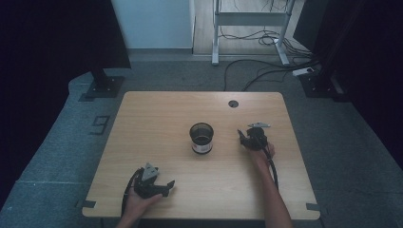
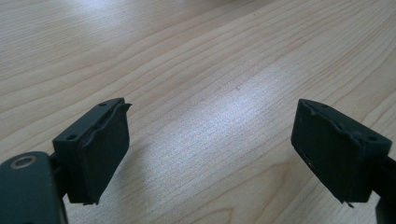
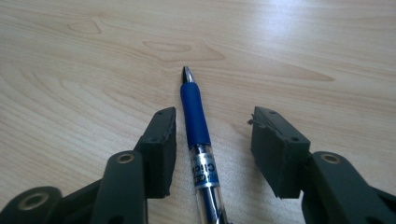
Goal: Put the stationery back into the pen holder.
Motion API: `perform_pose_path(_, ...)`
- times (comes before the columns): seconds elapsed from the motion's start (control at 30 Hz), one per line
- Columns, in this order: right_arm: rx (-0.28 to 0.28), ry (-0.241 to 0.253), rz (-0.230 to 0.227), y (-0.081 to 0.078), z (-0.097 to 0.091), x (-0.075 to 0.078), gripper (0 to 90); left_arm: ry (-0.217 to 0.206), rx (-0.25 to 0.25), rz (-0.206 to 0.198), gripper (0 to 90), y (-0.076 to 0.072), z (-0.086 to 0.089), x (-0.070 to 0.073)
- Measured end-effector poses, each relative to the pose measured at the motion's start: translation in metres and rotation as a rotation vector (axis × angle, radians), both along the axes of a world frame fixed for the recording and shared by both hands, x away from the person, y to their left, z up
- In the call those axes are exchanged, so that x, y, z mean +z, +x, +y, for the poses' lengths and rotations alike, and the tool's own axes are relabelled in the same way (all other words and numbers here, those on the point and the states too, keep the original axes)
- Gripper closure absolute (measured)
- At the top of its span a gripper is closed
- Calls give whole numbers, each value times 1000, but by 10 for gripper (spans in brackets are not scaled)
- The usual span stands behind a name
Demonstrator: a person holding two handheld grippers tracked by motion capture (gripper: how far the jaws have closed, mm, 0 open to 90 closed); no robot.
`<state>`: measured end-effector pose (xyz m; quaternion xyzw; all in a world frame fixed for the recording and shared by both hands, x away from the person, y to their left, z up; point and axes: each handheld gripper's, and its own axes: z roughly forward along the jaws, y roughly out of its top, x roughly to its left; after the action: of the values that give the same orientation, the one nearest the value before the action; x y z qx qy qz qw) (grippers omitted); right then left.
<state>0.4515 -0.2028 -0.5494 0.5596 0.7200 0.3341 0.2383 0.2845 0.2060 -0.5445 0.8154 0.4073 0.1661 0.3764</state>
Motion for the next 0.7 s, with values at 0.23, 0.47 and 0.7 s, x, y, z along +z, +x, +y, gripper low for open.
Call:
perform_pose_path(0.23, 18, -13, -12, 0, 3, 0, 676, 11, 0, 1, 117, 0, -1, 0)
perform_pose_path(0.47, 28, -54, 11, 0, 6, 4, 781, 20, 1, 5, 124, 0, -1, 0)
perform_pose_path(0.7, 36, 45, -47, -10, 1, 29, 782, 19, 1, 10, 129, 1, -2, 0)
